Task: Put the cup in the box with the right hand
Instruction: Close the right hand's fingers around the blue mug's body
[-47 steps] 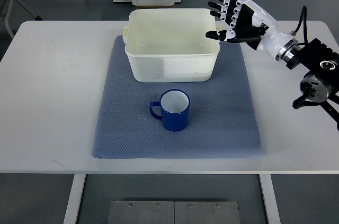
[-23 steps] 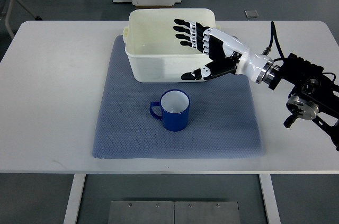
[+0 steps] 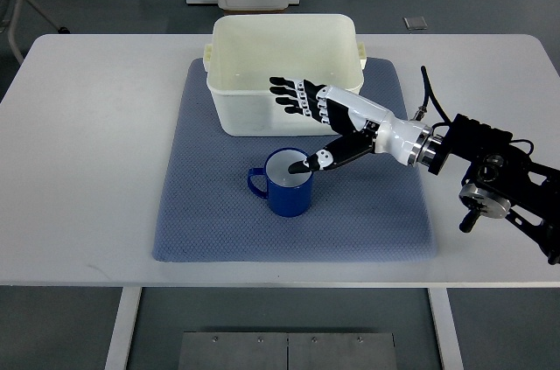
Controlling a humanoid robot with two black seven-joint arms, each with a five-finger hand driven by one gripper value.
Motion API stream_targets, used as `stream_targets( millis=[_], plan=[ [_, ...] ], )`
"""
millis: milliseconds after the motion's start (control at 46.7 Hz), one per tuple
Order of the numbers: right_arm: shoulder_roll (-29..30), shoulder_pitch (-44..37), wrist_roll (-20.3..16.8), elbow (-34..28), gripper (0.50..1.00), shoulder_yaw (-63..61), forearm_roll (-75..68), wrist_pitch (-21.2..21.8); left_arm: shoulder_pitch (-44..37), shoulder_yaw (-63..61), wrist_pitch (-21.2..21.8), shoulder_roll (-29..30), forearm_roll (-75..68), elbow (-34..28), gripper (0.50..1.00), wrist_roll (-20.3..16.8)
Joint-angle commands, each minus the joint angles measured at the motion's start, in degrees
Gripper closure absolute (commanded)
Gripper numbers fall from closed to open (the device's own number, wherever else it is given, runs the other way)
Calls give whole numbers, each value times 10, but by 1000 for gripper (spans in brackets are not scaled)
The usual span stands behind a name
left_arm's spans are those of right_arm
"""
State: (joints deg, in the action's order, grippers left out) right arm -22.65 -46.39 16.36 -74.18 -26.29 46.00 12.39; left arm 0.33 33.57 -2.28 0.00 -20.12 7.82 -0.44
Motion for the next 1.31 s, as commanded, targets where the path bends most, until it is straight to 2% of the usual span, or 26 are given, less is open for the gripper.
stream_targets(
  millis=[0,771,1178,1285],
  plan=[
    [7,1,0,1,505,5,6,0,0,0,0,0,0,0,500,0],
    [64,31,4,81,507,26,25,-9,0,0,0,0,0,0,500,0],
    [92,42,4,112,519,34,25,-32,-1,0,0,0,0,0,500,0],
    [96,43,4,115,540,41,24,-32,-1,0,0,0,0,0,500,0]
  ],
)
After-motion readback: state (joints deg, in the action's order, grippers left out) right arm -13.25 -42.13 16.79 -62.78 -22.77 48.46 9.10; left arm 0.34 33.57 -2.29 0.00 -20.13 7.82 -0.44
